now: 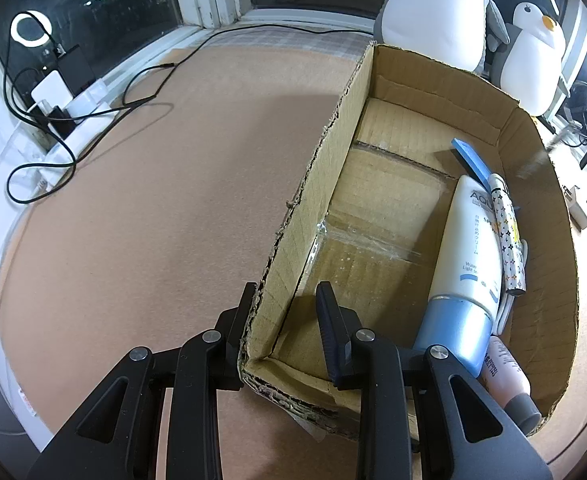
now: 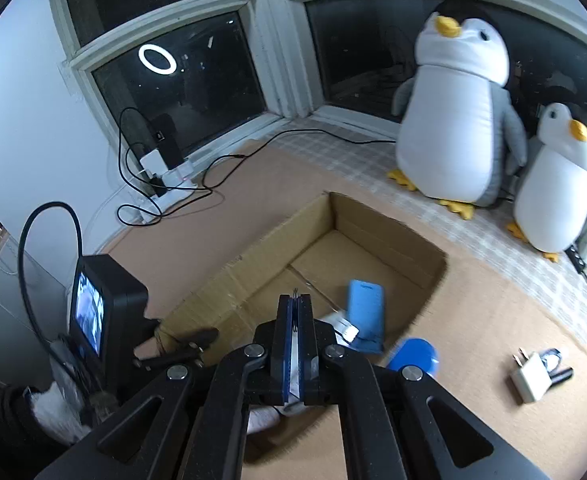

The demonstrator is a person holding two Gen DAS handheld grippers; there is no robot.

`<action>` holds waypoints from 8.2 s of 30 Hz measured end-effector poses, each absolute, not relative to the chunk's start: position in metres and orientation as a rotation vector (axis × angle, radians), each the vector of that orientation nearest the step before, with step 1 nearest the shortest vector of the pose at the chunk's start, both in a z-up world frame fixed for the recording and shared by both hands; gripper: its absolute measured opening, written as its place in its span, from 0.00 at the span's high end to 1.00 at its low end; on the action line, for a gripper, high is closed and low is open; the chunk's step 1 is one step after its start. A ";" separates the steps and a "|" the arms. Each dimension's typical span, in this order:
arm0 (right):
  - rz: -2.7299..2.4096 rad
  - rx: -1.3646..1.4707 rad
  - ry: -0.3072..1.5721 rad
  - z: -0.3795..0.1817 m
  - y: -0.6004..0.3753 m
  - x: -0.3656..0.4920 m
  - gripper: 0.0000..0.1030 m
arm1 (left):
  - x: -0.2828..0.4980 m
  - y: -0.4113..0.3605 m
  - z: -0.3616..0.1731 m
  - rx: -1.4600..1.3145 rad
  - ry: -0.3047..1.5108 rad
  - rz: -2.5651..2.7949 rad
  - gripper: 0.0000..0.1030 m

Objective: Organize rigid objects
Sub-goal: 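Carry the keys into the box and open the right gripper, then move the right gripper to the blue round lid, then close the right gripper on the blue round lid and lift it, then carry the blue lid into the box and open the right gripper, then move the right gripper over the white AC adapter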

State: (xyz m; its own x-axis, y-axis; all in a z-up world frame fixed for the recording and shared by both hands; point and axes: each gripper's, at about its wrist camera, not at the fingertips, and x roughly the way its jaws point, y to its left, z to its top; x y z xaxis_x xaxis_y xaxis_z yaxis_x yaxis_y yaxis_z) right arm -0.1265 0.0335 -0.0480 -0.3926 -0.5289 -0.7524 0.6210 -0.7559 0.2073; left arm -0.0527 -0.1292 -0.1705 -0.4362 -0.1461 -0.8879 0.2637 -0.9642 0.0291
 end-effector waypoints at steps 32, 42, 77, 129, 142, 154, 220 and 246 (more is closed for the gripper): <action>-2.143 1.193 0.083 -0.069 0.000 -0.147 0.52 | -0.053 -0.130 -0.170 1.511 0.165 -2.471 0.74; -2.191 1.209 0.103 -0.068 0.021 -0.150 0.45 | -0.053 -0.130 -0.170 1.511 0.163 -2.470 0.74; -2.164 1.306 0.302 -0.140 0.109 -0.147 0.44 | -0.052 -0.130 -0.169 1.520 0.140 -2.456 0.73; -2.272 1.211 0.346 -0.100 0.103 -0.134 0.55 | -0.057 -0.127 -0.168 1.536 0.128 -2.455 0.74; -2.223 1.114 0.256 -0.063 0.040 -0.121 0.55 | -0.055 -0.128 -0.169 1.534 0.138 -2.478 0.74; -2.167 1.120 0.251 -0.072 -0.008 -0.127 0.55 | -0.054 -0.128 -0.170 1.531 0.146 -2.482 0.74; -2.377 1.212 0.032 -0.084 0.114 -0.142 0.30 | -0.051 -0.128 -0.168 1.535 0.119 -2.473 0.73; -2.425 1.339 -0.042 -0.125 0.237 -0.202 0.30 | -0.054 -0.119 -0.169 1.536 0.046 -2.430 0.70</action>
